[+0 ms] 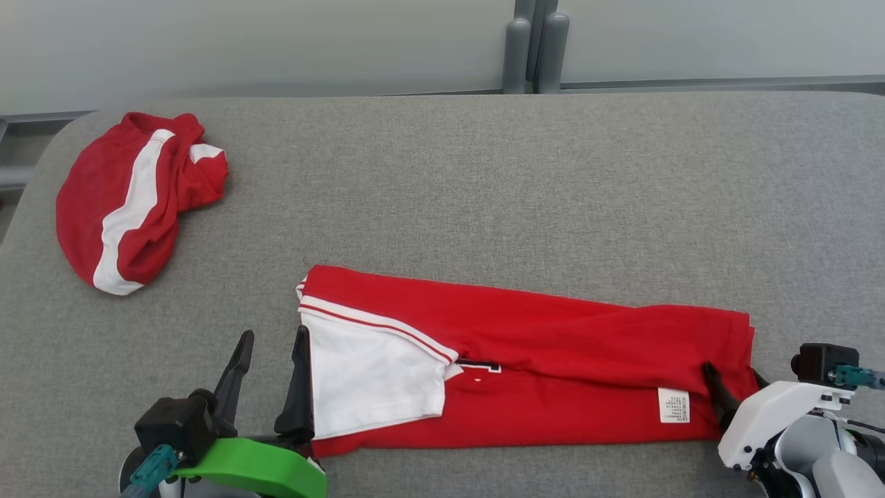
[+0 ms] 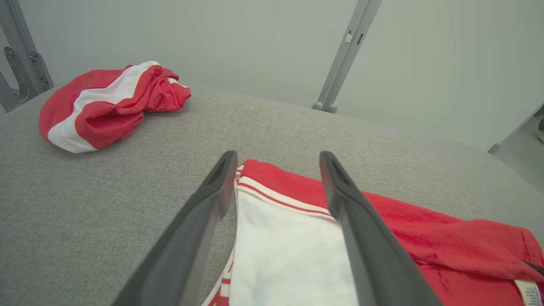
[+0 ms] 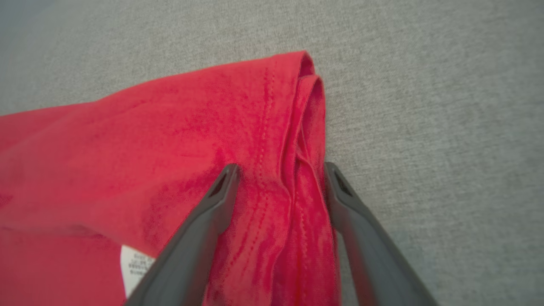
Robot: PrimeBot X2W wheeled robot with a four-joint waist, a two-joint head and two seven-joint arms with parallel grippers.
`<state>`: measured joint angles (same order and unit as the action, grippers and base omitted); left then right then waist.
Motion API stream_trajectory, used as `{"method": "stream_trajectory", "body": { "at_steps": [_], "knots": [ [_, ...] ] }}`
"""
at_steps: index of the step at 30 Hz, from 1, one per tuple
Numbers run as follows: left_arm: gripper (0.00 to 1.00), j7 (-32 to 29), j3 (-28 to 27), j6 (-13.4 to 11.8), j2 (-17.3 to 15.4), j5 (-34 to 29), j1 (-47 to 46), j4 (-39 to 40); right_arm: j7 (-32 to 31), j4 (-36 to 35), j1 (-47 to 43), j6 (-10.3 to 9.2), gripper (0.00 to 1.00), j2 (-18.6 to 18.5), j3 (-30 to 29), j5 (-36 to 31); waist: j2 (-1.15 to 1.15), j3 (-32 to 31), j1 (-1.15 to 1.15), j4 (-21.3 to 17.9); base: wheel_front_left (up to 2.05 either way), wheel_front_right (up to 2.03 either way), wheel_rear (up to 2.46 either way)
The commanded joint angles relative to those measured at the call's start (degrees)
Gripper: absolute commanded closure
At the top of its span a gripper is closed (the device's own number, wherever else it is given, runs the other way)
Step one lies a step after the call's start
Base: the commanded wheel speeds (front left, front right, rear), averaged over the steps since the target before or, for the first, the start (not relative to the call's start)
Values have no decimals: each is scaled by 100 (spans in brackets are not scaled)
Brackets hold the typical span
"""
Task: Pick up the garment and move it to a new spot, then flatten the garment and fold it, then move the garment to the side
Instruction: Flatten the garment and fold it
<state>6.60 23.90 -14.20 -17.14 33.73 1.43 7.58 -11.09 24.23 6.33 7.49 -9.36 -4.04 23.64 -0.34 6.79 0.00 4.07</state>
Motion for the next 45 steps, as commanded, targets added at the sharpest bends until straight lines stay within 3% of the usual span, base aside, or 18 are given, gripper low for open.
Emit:
{"method": "stream_trajectory", "body": {
  "at_steps": [1,3,7,21,29,35,45],
  "knots": [
    [0,21,-16,-14,-17,37,1,1,-32,9,-37,1,0,53,56,33,34,-2,0,-4,0,0,0],
    [0,21,-35,-29,-36,52,17,15,24,-47,-19,1,52,65,99,69,34,4,0,-28,0,0,0],
    [0,6,-81,-54,-84,57,19,63,109,-169,109,1,100,80,135,171,34,56,0,-115,0,0,0],
    [0,48,-143,-75,-96,78,-168,94,-3,-378,446,-3,100,-517,-129,364,34,143,0,-522,0,0,0],
    [0,63,-83,-69,2,77,-319,62,-198,-386,628,-3,100,-1018,-747,225,34,147,0,-652,0,0,0],
    [0,108,-45,-27,46,111,-328,-25,-523,-854,534,0,100,-835,-549,539,34,86,0,-709,0,0,0],
    [0,107,25,-7,59,125,-321,-89,-1515,-2537,16,1,100,-422,331,1758,34,-43,0,-691,0,0,0]
  ]
}}
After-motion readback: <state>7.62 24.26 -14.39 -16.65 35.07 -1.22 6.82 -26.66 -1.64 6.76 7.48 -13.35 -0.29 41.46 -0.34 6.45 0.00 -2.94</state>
